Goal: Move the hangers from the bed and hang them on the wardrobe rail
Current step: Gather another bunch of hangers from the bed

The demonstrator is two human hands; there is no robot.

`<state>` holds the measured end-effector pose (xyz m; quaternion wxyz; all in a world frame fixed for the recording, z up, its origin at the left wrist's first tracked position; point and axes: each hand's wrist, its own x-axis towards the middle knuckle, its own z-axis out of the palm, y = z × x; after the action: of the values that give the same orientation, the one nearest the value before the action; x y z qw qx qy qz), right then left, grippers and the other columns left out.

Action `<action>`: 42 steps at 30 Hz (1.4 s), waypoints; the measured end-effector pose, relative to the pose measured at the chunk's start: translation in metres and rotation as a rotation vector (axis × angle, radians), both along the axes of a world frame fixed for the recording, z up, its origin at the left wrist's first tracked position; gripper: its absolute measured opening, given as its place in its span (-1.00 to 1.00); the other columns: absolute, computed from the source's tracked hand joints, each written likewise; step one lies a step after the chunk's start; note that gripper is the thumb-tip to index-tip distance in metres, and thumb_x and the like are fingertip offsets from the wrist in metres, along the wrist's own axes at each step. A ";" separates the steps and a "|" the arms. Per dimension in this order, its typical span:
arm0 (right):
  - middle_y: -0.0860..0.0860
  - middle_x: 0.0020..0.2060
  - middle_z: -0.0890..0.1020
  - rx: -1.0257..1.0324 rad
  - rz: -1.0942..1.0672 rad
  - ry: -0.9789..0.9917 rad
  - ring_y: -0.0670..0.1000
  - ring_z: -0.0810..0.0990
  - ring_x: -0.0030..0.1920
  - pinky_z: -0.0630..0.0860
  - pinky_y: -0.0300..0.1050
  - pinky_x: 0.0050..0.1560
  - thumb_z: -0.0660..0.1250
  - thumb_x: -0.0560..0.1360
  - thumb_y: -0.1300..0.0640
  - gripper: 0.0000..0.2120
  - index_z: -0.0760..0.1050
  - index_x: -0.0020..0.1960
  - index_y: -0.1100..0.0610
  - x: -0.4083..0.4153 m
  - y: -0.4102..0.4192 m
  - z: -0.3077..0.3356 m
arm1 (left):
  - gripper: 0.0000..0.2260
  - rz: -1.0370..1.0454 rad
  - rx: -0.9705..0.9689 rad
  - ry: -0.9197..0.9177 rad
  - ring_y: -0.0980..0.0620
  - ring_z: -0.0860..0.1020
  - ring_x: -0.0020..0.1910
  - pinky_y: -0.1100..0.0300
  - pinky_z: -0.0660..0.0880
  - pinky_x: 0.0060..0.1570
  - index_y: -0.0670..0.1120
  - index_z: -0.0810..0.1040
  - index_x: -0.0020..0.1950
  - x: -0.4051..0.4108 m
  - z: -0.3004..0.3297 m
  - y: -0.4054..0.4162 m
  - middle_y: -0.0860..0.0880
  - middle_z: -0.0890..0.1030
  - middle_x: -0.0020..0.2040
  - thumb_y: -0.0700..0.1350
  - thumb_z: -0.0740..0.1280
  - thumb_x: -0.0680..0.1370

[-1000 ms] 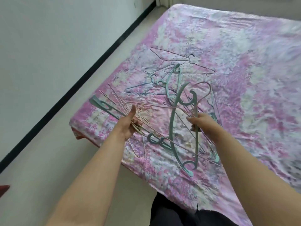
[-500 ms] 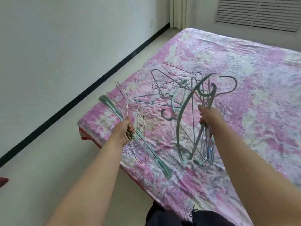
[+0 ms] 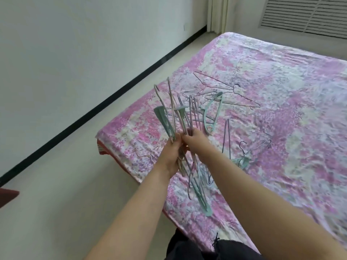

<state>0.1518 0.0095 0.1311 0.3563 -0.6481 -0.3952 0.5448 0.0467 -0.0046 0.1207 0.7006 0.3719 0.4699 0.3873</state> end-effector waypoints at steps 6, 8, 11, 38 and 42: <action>0.11 0.01 0.55 -0.061 0.280 0.399 0.06 0.53 0.00 0.46 -0.03 0.06 0.26 0.49 -0.18 -0.56 0.47 0.16 0.15 0.005 -0.010 0.019 | -0.81 -0.117 0.127 -0.061 0.08 0.63 -0.21 0.25 0.51 -0.28 -0.01 0.59 0.09 -0.009 -0.006 -0.004 -0.03 0.67 -0.14 -0.10 0.37 0.48; 0.12 0.30 0.47 -0.059 0.476 0.251 0.11 0.47 0.27 0.38 0.10 0.32 0.12 0.40 -0.48 -0.20 0.31 0.43 0.05 0.008 -0.008 0.023 | -0.77 -0.077 0.108 -0.002 0.00 0.62 -0.19 0.20 0.51 -0.27 -0.10 0.57 0.13 -0.011 -0.007 -0.006 -0.09 0.66 -0.17 -0.22 0.39 0.48; 0.08 0.19 0.56 -0.009 0.596 0.011 0.03 0.55 0.14 0.47 0.12 0.26 -0.06 0.28 -0.61 -0.07 0.45 0.31 0.03 0.014 -0.008 0.032 | -0.71 0.094 0.002 0.006 -0.02 0.62 -0.24 0.17 0.53 -0.29 -0.31 0.52 0.21 -0.013 -0.013 -0.006 -0.13 0.66 -0.19 -0.21 0.37 0.53; 0.03 -0.17 0.58 -0.600 -0.165 0.243 0.07 0.52 -0.16 0.38 -0.08 -0.14 -0.01 0.42 -0.49 -0.16 0.36 0.39 0.13 0.048 -0.088 -0.181 | -0.76 0.316 -0.116 -0.246 0.15 0.21 -0.62 0.27 0.36 -0.46 -0.04 0.29 -0.33 -0.080 0.019 0.006 0.08 0.23 -0.54 -0.19 0.24 0.52; 0.00 -0.22 0.59 -0.380 0.029 -0.112 0.03 0.59 -0.12 0.35 -0.09 -0.17 -0.13 0.47 -0.45 -0.25 0.45 0.23 0.11 0.041 -0.077 -0.171 | -0.73 0.329 -0.053 -0.153 0.14 0.21 -0.61 0.25 0.24 -0.44 -0.04 0.28 -0.34 -0.095 0.022 0.004 0.09 0.25 -0.55 -0.15 0.29 0.51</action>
<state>0.1923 -0.0673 -0.0400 0.1969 -0.7273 -0.3138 0.5778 -0.0478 -0.0006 0.1426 0.6710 0.2408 0.4798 0.5114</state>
